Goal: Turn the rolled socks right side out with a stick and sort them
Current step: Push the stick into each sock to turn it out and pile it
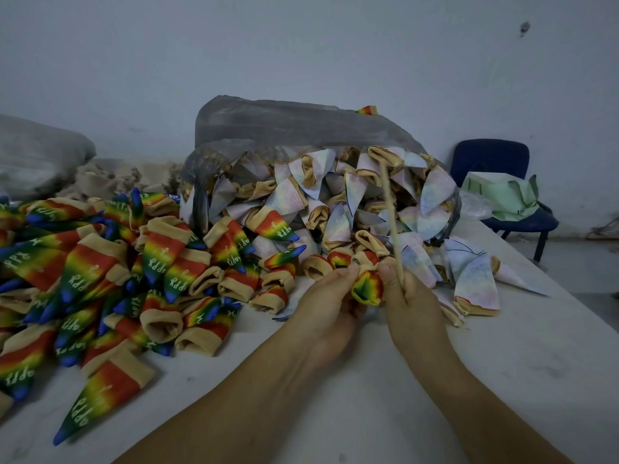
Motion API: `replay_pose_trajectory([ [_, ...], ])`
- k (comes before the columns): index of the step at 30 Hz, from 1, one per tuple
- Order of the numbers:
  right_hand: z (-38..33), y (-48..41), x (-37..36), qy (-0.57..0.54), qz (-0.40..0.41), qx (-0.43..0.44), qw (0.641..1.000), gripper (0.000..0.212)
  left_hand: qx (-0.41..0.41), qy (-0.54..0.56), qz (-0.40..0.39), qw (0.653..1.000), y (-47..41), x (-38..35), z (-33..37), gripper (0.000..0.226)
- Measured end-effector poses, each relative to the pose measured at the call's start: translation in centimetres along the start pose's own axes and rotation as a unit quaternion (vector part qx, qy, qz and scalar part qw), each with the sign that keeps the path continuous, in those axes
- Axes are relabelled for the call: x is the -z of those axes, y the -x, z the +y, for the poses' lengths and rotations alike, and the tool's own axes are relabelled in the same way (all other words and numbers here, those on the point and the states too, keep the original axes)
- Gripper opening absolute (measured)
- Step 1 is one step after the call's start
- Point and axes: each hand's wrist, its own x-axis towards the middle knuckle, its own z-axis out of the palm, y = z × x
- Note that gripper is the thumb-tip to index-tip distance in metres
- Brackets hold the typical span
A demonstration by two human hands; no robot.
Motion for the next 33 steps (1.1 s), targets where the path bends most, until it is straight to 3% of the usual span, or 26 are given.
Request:
replay_pose_trajectory([
  [5,0.7,-0.5,0.6,-0.111,-0.025,-0.084,0.99,0.036,-0.099,-0.194,-0.015,0.976,0.5,0.7,-0.2,0.039],
  [8,0.9,-0.6,0.6,-0.11,-0.019,-0.11,0.988,0.04,-0.161,-0.338,-0.026,0.927,0.4,1.0,-0.1,0.015],
  [12,0.4,-0.5,0.8,-0.034,0.012,-0.057,0.998,0.048,-0.248,-0.446,-0.008,0.86,0.4,1.2,0.1,0.018],
  [15,-0.1,-0.3,0.9,0.016,0.018,0.028,0.999,0.031,-0.262,-0.504,-0.008,0.823,0.3,1.3,0.2,0.019],
  [17,-0.2,-0.4,1.0,0.042,0.003,0.075,0.996,0.024,-0.242,-0.491,0.0,0.837,0.2,1.2,-0.1,0.023],
  [20,-0.1,-0.4,1.1,0.08,-0.012,0.125,0.989,0.024,-0.187,-0.399,0.021,0.898,0.3,0.9,-0.2,0.018],
  [23,-0.4,-0.4,0.9,0.091,-0.007,0.136,0.986,0.028,-0.147,-0.327,0.049,0.932,0.5,0.6,0.0,0.016],
  [28,-0.2,-0.7,0.8,0.082,0.041,0.103,0.99,0.023,-0.091,-0.172,0.07,0.978,0.6,-0.4,0.0,0.016],
  [33,0.1,-0.9,0.5,0.066,0.076,0.054,0.993,0.036,0.01,-0.007,0.013,1.0,0.7,-0.9,0.3,0.021],
])
